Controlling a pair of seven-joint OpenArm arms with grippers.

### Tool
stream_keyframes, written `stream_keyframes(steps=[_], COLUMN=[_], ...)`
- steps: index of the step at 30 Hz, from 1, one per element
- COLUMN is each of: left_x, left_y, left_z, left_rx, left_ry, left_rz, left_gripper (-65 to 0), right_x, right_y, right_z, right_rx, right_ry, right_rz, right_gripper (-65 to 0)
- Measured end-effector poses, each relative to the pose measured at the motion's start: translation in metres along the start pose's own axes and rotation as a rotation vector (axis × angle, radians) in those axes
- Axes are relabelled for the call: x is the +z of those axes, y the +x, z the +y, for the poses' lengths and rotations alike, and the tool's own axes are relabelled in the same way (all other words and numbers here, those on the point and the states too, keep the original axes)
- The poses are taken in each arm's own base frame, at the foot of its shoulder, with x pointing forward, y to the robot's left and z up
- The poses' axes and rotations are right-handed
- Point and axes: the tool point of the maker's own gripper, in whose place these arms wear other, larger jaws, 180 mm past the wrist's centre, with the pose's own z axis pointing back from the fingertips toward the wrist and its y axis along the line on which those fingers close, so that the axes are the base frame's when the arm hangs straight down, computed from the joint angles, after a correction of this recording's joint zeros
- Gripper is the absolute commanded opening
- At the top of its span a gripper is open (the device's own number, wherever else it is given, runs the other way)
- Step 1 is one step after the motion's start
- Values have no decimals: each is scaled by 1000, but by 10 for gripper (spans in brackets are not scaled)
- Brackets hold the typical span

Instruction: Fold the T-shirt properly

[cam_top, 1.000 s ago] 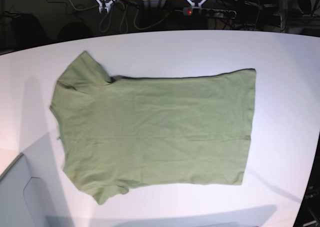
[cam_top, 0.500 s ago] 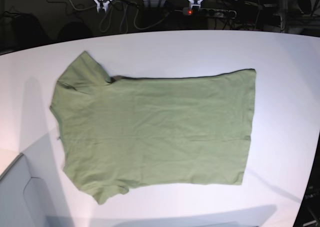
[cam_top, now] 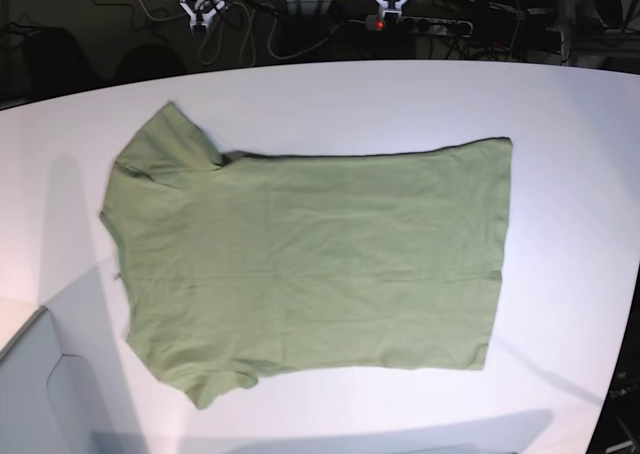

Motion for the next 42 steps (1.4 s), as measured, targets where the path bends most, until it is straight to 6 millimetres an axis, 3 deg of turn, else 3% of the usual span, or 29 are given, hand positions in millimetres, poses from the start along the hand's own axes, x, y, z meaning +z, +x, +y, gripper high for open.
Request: stream_keyframes(steps=[10, 14, 21, 24, 29, 35, 42], left_x=[1, 3, 24, 37, 67, 114, 176], left_y=[-4, -6, -23, -18, 1, -2, 39], left_z=[2, 5, 13, 22, 21, 19, 9], left_rx=[0, 8, -9, -21, -50, -90, -129], left_ry=[3, 8, 15, 31, 23, 20, 9], left_rz=[3, -13, -94, -147, -269, -340, -524], left_gripper=[-649, -649, -649, -649, -649, -649, -649], right_x=[0, 2, 21, 33, 66, 119, 180], right_y=[-1, -11, -39, -38, -28, -22, 8], right_z=[0, 0, 3, -2, -17, -29, -20], right_rx=[0, 2, 21, 45, 97, 190, 258], right_ry=[0, 1, 16, 15, -2, -17, -26], right_rz=[-1, -5, -52, -94, -204, -288, -337], right_gripper=[-649, -649, -649, -649, -649, -649, -649])
